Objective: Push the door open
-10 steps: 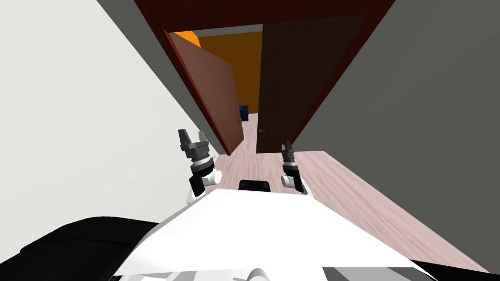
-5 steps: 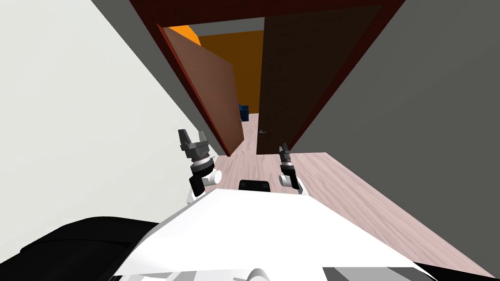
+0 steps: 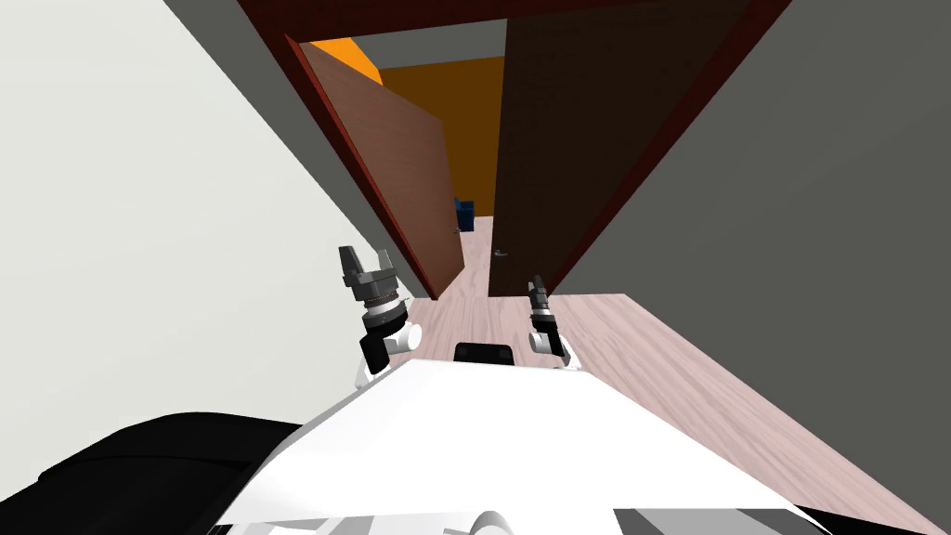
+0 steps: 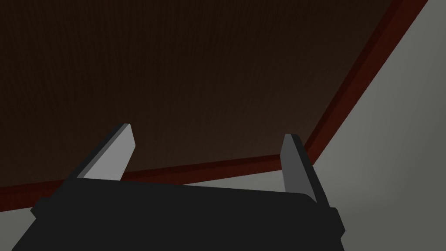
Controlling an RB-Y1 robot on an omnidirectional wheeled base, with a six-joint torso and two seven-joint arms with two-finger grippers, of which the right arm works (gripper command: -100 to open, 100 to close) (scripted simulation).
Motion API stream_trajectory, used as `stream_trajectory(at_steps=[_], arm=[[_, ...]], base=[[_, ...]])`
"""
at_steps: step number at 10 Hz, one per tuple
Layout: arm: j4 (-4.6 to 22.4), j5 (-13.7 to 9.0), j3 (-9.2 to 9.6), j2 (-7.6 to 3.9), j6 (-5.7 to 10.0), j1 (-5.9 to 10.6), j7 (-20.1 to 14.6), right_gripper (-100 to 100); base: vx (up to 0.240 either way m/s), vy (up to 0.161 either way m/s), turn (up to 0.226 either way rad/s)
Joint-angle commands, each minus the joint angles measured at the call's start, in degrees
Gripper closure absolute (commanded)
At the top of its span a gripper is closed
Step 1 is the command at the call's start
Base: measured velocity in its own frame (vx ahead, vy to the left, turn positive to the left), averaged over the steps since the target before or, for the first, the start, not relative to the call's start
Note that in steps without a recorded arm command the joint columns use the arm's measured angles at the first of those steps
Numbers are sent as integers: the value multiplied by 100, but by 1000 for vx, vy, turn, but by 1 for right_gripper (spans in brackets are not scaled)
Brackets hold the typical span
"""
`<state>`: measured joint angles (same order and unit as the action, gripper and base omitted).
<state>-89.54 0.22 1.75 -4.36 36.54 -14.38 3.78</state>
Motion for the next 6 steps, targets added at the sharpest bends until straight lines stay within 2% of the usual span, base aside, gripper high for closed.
stream_trajectory(at_steps=[1, 6], arm=[[272, -14, -1, 18, 44, 105, 16, -100], [1090, -73, -26, 57, 173, 439, 32, -100]], base=[[96, -13, 17], [97, -8, 17]])
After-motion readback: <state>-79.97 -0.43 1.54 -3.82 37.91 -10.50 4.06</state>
